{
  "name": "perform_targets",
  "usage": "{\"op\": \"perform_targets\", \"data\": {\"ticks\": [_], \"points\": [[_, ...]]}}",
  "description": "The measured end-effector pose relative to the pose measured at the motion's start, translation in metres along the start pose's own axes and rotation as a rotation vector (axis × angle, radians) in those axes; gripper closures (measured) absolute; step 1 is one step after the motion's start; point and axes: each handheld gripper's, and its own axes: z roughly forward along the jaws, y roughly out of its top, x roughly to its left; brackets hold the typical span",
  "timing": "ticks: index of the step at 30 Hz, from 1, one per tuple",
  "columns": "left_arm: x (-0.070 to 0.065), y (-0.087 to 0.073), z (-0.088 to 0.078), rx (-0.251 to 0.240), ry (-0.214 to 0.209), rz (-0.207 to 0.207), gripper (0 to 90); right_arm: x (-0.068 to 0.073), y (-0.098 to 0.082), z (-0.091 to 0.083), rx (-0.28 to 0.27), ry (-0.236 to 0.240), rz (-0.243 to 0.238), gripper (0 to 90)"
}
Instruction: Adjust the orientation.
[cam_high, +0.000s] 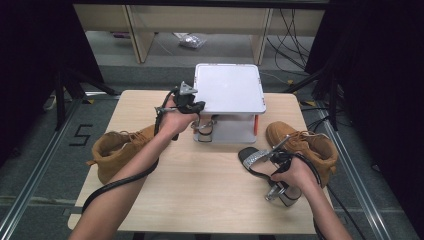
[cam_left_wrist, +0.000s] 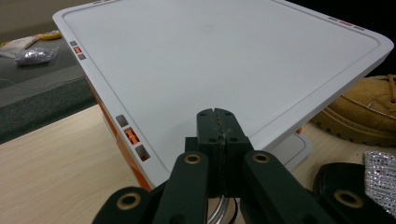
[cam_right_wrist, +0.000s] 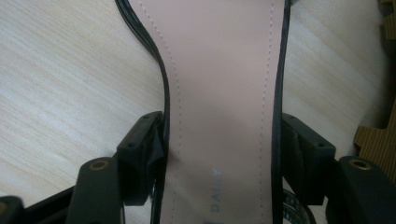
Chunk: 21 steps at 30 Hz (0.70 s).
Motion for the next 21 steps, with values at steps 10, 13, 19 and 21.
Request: {"op": "perform_targets", "data": {"ticks": [10, 13, 19, 21], "points": [[0.000, 0.000, 0.000, 0.004, -0.001, 0.003, 89.5, -0.002, 0.008, 0.006, 0.028, 0.008, -0.028, 41.2], [0.000, 0.000, 0.000, 0.002, -0.002, 0.000, 89.5, -0.002, 0.010, 0.007, 0.044, 0.015, -0.015, 41.8], [0.000, 0.001, 0.000, 0.004, -0.001, 0.005, 89.5, 0.000, 0.011, 0.005, 0.058, 0.014, 0.049, 43.1], [0.000, 0.001, 0.000, 0.005, -0.001, 0.004, 89.5, 0.000, 0.010, 0.004, 0.061, 0.024, 0.073, 43.2]]}}
